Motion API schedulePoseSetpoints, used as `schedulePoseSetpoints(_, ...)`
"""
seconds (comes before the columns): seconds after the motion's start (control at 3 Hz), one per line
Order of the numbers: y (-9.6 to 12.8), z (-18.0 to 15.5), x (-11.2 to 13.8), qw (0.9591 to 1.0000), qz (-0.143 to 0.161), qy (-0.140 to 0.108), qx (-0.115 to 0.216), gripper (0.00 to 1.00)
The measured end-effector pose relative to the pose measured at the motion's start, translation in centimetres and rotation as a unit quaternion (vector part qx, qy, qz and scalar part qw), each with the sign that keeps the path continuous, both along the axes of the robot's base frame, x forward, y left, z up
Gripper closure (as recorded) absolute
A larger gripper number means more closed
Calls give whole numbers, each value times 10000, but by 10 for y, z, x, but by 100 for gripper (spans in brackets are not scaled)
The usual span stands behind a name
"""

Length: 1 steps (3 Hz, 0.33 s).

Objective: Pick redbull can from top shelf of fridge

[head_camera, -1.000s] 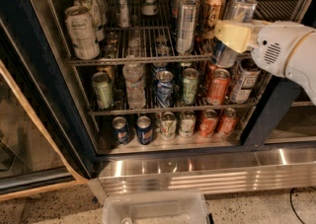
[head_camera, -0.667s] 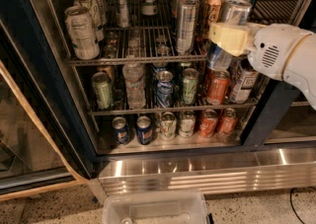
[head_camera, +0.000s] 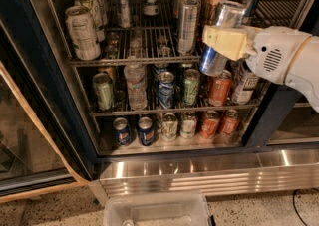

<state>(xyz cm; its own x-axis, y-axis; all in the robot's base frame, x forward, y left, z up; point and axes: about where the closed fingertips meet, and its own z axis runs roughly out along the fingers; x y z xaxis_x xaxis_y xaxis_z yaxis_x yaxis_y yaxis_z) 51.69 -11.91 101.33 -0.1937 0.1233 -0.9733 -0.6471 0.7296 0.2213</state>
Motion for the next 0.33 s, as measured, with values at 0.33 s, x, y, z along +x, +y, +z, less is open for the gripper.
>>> schedulePoseSetpoints(0.33,1,0,-1,10000,20,-2,-4,100)
